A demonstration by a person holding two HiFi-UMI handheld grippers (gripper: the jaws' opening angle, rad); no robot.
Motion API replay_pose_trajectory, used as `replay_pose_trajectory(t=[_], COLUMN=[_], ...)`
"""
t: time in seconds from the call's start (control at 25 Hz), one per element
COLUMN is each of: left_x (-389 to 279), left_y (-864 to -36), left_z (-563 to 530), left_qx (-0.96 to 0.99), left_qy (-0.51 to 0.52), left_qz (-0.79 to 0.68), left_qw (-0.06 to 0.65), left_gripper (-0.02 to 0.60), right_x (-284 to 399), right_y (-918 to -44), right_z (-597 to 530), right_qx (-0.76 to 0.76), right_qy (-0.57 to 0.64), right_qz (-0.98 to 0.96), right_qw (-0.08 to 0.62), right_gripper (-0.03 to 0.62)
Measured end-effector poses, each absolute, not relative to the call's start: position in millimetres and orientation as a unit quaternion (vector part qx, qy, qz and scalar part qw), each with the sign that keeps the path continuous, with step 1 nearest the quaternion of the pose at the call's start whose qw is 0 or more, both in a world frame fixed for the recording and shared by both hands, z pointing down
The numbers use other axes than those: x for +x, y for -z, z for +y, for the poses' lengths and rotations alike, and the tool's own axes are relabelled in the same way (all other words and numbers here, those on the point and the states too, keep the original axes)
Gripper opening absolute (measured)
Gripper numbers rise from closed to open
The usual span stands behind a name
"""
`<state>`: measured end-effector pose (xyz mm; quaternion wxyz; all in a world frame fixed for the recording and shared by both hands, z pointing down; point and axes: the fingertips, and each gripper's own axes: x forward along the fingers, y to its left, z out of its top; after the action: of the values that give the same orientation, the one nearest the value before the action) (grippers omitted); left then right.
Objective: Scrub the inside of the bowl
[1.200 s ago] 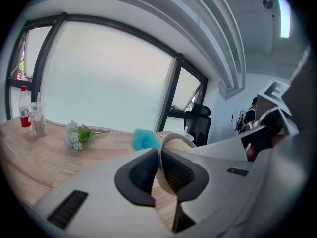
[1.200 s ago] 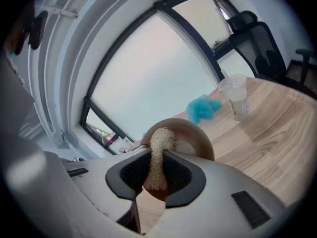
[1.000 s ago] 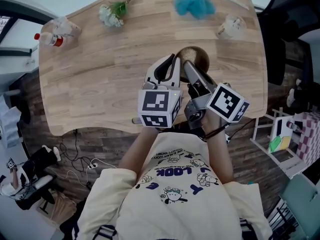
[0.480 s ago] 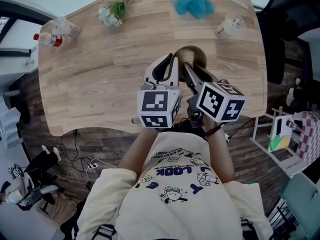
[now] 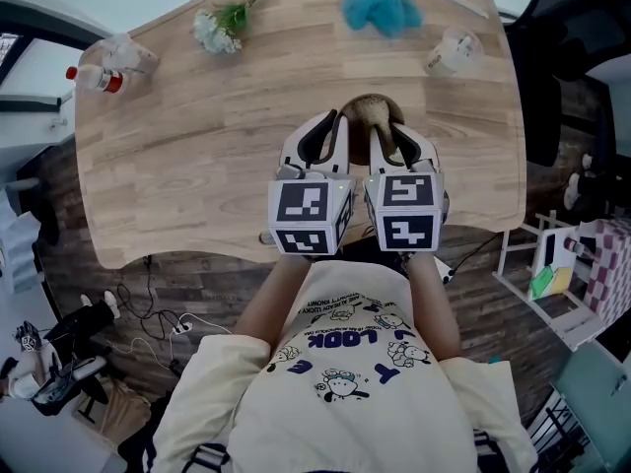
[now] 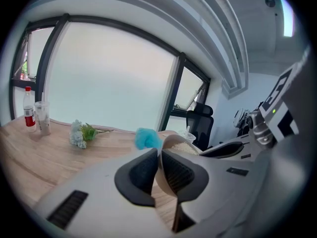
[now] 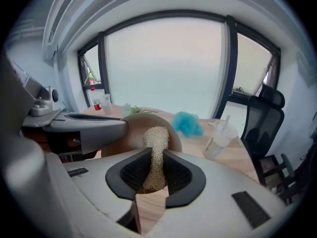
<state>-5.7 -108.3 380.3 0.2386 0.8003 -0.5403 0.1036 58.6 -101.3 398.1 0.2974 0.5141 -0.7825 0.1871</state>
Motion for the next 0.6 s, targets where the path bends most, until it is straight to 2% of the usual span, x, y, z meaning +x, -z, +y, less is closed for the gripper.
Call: replay_pose_trajectory(t=[0.28,0.6], left_x=[-4.9,-2.1], left_y=[-392.5,-394.3], left_z=[-106.1,-105.9], left_qx=[0.792,0.796], left_qy=[-0.116,-0.111], left_qz=[-0.540,-0.531], left_qw=[0.260,0.268], left_gripper=[0.054,0.048], right_x=[63.9,62.7], right_y=[-395.2,-382.1], right_z=[-100.6,-99.6], right_qx=[0.531,0.523], right_qy=[-0.097,-0.128], right_qz=[-0.768,-0.795], right_qw=[0.345,0.279], right_gripper=[0.072,0.074])
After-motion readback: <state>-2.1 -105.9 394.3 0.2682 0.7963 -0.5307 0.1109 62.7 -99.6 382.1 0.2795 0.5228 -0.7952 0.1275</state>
